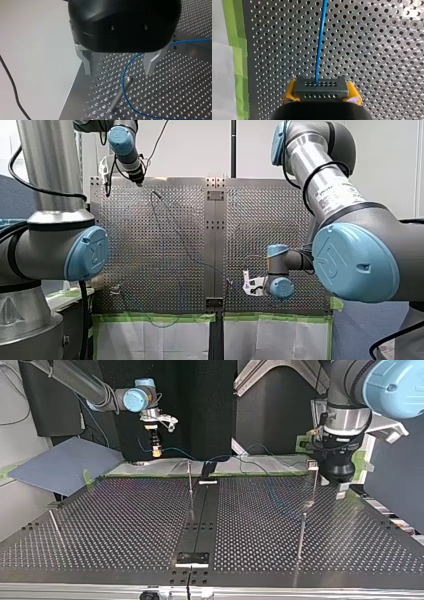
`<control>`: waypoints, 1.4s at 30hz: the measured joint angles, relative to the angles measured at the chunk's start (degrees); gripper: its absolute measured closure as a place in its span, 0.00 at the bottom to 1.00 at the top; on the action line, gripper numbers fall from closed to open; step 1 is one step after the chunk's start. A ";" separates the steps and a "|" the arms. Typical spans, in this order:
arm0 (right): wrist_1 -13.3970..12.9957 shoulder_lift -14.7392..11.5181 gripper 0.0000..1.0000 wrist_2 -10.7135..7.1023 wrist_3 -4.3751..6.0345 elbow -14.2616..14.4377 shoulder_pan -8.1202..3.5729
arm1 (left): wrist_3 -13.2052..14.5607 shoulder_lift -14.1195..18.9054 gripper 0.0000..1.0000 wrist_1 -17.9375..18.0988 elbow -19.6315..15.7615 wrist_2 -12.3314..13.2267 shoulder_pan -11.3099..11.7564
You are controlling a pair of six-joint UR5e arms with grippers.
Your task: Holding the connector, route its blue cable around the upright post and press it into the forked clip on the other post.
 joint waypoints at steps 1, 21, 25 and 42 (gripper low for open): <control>-0.01 0.00 1.00 0.00 0.01 -0.01 -0.01 | 0.12 0.01 0.00 0.17 0.00 0.02 -0.01; 0.01 0.00 1.00 -0.34 0.12 -0.17 0.03 | 8.62 -0.22 0.00 9.81 0.29 -0.73 -1.83; 0.04 0.00 1.00 -0.56 0.07 -0.16 0.19 | 9.02 -0.32 0.00 11.73 0.23 -1.15 -2.93; 0.67 0.00 1.00 -0.69 0.06 -0.10 -0.01 | 4.05 -2.70 0.00 15.76 -0.69 -6.92 -3.87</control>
